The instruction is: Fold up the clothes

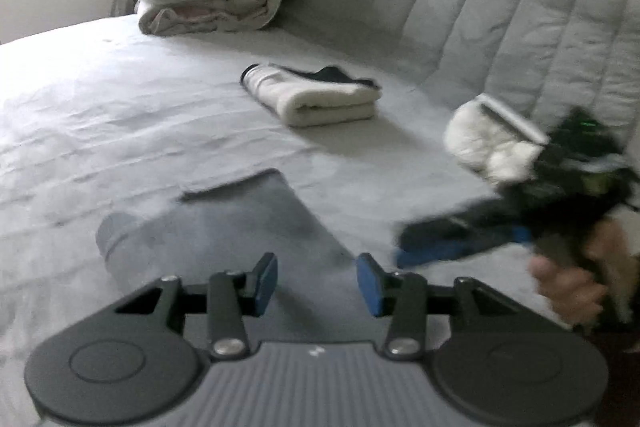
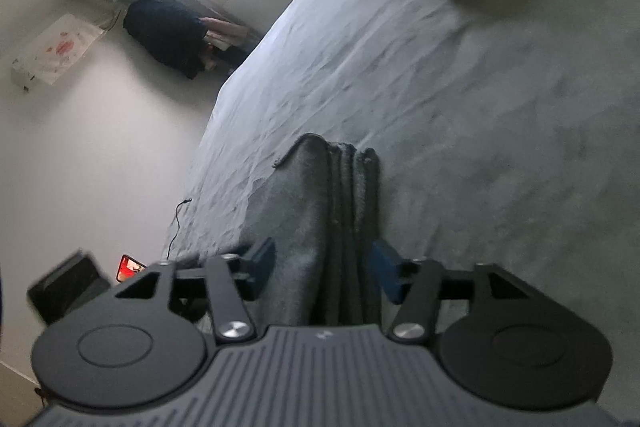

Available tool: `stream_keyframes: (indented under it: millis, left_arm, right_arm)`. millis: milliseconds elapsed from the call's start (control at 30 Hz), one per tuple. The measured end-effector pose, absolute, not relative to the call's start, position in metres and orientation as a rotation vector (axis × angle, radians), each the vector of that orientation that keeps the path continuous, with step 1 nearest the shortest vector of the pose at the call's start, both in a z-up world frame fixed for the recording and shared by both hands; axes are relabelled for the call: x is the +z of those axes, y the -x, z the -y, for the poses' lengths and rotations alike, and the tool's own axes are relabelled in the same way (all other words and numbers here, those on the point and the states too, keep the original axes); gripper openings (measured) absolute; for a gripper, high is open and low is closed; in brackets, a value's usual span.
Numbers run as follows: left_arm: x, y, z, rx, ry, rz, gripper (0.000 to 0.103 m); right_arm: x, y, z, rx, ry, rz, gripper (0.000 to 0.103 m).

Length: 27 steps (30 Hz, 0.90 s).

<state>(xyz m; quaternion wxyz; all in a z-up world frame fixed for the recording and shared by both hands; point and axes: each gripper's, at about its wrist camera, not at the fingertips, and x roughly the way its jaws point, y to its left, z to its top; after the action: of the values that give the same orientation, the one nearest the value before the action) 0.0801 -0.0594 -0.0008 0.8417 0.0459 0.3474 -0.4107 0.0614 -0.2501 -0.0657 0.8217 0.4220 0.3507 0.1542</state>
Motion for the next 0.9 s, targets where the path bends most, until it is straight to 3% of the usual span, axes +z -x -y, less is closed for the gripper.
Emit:
stream_keyframes:
  millis: [300,433,533,600,900]
  left_arm:
    - [-0.022,-0.132,0.109,-0.832,-0.180,-0.766,0.045]
    - [-0.016,-0.158,0.120,-0.755,-0.199,-0.799,0.045]
    - [-0.002,-0.165,0.114,-0.710,-0.185,-0.807,0.054]
    - [0.004,-0.161,0.098,-0.688,-0.138,-0.794,0.068]
    - [0.012,-0.140,0.010,-0.539,0.153,-0.779,0.083]
  right_arm:
    - [-0.062,-0.062,0.247,0.356,-0.892,-0.769,0.066]
    - [-0.061,-0.061,0.245,0.352,-0.884,-0.772,0.072]
    - [-0.063,-0.060,0.245,0.355,-0.884,-0.780,0.077]
    - [-0.066,-0.058,0.245,0.359,-0.885,-0.786,0.078]
    - [-0.074,-0.042,0.248,0.385,-0.984,-0.811,0.081]
